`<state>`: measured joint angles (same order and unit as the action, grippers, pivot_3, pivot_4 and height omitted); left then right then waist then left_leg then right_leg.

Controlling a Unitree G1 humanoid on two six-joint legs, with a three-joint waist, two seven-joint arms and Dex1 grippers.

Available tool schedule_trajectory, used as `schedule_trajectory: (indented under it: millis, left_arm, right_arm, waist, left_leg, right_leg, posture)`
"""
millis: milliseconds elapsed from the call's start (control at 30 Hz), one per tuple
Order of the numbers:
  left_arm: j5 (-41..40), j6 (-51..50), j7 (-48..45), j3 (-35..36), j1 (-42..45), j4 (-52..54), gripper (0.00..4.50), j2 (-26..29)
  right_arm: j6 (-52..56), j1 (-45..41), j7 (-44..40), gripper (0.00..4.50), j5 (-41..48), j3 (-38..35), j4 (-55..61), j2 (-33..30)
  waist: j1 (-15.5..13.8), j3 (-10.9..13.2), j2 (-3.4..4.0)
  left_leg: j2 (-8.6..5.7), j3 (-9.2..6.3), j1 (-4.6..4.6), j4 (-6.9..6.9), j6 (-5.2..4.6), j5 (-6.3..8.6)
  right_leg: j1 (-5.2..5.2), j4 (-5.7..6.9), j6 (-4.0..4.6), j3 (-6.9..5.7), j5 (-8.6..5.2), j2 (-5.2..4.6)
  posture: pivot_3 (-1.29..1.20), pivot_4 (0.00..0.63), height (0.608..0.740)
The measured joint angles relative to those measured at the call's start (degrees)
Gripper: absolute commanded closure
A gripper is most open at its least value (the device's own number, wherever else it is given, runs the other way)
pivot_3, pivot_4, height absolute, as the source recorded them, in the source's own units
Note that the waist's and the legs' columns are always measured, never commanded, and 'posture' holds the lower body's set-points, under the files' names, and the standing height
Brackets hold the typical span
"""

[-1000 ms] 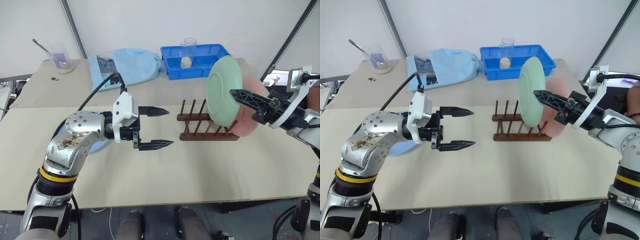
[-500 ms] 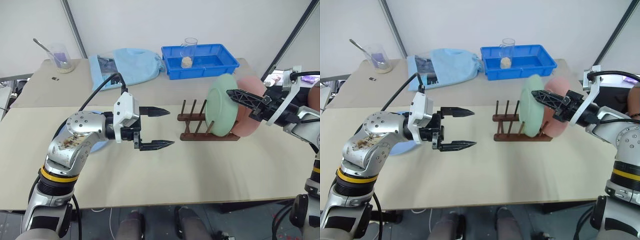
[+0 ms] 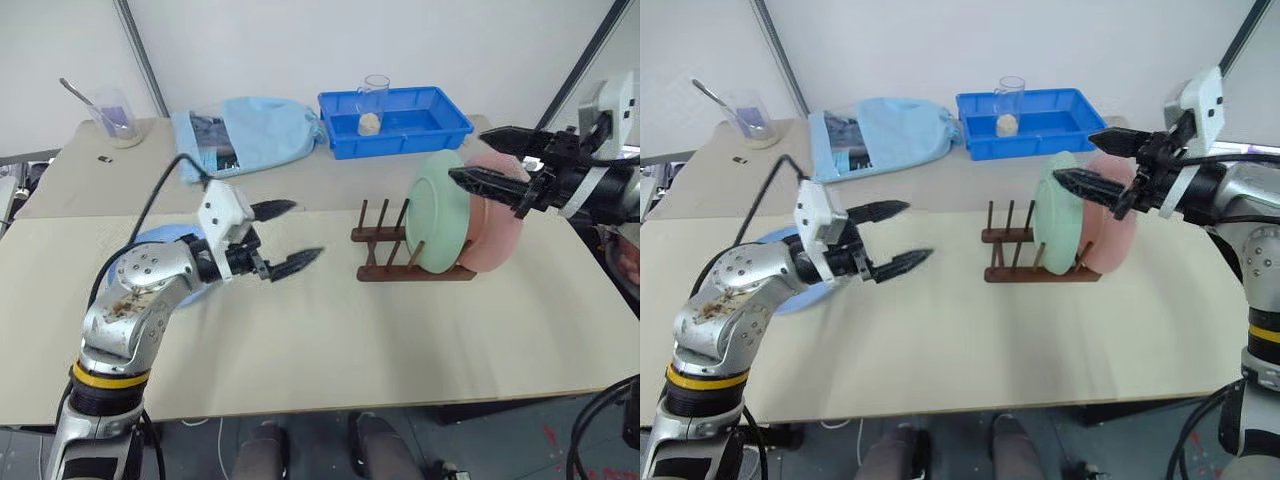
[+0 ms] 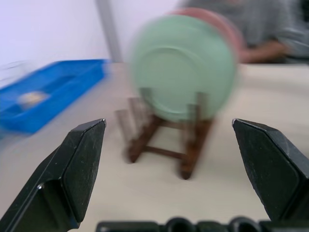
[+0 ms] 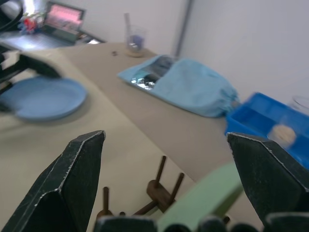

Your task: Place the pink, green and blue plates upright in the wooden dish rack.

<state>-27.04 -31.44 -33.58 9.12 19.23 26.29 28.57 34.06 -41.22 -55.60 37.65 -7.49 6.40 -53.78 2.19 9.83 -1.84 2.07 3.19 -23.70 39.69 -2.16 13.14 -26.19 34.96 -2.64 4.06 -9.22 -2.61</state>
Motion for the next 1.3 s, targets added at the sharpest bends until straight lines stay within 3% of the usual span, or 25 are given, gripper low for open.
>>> schedule_trajectory:
  millis: [233,433,600,833,1000,1300]
  left_arm:
    - [9.09,-4.96,26.85,13.54,-12.99,7.26,0.00,-12.05]
    - [8.70,-15.05,38.43,22.72,-16.39,7.68,0.00,-18.13]
    - [6.50,-23.83,41.46,24.15,-13.28,6.76,0.00,-19.71]
    - [4.18,-30.92,45.95,28.22,-5.54,3.86,0.00,-23.87]
    - [4.19,-30.64,48.31,29.68,-4.53,4.25,0.00,-26.23]
    - [6.77,-23.80,49.23,28.03,-7.95,9.54,0.00,-24.33]
  right_arm:
    - [-2.63,-2.42,-8.24,0.04,-2.22,6.45,1.83,2.51]
    - [-5.65,-3.66,-12.79,0.04,-6.53,10.99,-0.47,4.38]
    - [-10.07,-6.14,-13.31,0.04,-14.53,16.63,-4.86,7.21]
    - [-10.96,-7.26,-15.29,0.04,-16.24,17.28,-5.70,8.14]
    - [-10.89,-7.26,-15.63,0.04,-16.25,17.13,-5.70,8.02]
    - [-10.26,-7.23,-15.70,0.04,-16.19,15.99,-5.70,7.77]
  waist:
    - [0.15,0.01,-0.04]
    - [-0.40,0.04,-0.16]
    - [-0.42,0.04,-0.25]
    - [-0.42,0.03,-0.28]
    - [-0.11,0.04,-0.29]
    - [0.26,0.05,-0.32]
  left_leg:
    - [-0.01,0.03,0.08,0.01,0.01,0.00]
    - [-0.03,0.05,0.09,0.05,0.02,0.01]
    - [-0.02,0.04,0.10,0.05,0.06,-0.01]
    - [-0.02,0.03,0.06,0.01,0.06,0.00]
    - [-0.02,0.03,0.05,-0.01,0.07,0.01]
    - [-0.01,0.05,0.09,0.00,0.08,0.01]
  right_leg:
    - [0.04,0.02,0.02,-0.01,0.08,-0.05]
    - [0.03,0.04,0.31,-0.04,-0.06,-0.06]
    - [0.01,0.06,0.40,-0.07,0.00,-0.04]
    - [0.02,0.01,0.22,-0.08,0.12,-0.02]
    - [0.00,0.00,0.26,-0.08,0.11,-0.03]
    - [0.01,0.02,0.46,-0.07,0.03,-0.03]
  posture:
    - [0.00,0.150,0.720]
    - [0.00,0.150,0.720]
    - [0.00,0.150,0.720]
    - [0.00,0.150,0.720]
    - [0.00,0.150,0.720]
    - [0.00,0.150,0.720]
